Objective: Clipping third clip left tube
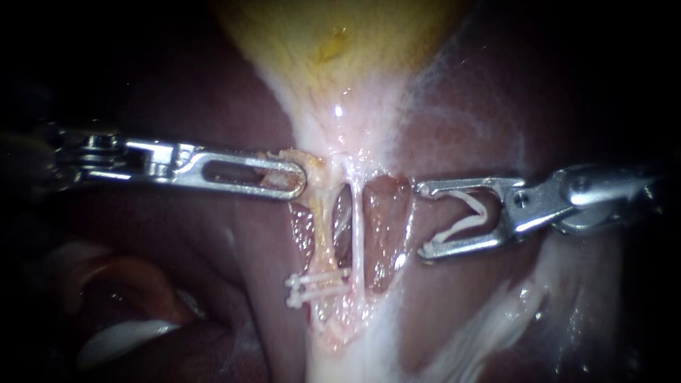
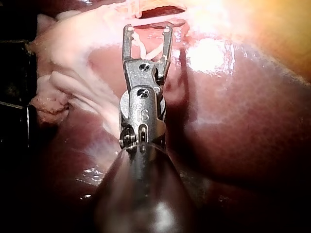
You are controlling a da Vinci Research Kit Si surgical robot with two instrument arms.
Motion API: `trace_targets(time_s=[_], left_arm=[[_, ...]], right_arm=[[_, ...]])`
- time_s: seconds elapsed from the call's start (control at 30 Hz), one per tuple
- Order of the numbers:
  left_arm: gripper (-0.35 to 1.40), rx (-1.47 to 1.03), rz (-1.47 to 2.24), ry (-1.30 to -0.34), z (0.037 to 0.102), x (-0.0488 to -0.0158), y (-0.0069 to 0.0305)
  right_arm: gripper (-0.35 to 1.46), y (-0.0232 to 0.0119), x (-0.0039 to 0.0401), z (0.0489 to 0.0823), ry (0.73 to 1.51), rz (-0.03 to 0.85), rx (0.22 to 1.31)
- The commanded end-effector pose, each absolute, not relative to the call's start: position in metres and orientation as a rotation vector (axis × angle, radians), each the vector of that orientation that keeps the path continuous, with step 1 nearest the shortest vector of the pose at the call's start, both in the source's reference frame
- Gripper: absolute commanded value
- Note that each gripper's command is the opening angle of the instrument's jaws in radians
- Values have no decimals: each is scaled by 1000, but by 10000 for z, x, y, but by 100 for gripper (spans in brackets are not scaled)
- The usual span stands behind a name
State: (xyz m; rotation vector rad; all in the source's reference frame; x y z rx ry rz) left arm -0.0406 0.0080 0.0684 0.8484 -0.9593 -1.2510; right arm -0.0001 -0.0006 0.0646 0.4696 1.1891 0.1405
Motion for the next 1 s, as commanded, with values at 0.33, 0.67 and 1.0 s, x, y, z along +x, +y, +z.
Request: trace_targets(time_s=[0.33,0.67,1.0], left_arm=[[-35,868,-1249,-954,663,-392,89],[-35,873,-1248,-971,631,-382,89],[-35,872,-1248,-971,627,-382,85]], right_arm=[[45,-6,-1,646,1189,140,470],[45,-6,-1,646,1189,144,476],[44,-9,6,647,1185,167,495]])
